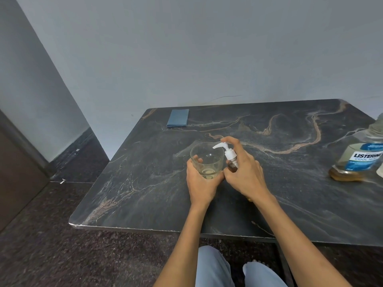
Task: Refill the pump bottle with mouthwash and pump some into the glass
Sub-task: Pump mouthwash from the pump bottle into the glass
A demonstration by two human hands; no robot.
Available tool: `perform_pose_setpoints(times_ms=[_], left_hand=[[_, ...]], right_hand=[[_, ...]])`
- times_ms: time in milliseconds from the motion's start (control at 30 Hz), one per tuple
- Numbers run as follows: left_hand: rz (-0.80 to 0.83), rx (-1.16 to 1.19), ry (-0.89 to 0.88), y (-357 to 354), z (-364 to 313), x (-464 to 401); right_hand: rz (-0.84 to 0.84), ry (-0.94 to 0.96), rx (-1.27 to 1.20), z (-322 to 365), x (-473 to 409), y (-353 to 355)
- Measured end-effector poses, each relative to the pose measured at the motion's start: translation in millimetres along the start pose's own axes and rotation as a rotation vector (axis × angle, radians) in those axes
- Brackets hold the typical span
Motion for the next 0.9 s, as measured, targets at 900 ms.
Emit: perform_pose_setpoints(times_ms=[900], left_hand=[[-0.035,-0.08,0.01,2,3,0]], right_hand=[[-0.104,0.033,-0.165,-15,8,13]])
Point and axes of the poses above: each hand's wrist, its own x-axis away from the middle knuckle, its own y-axis out of the back of the hand, z = x × y, the point moved 8 cm from there along -x, towards the middle knuckle, and after that the axes turned 4 degrees about -x, right-handed, at the moved point
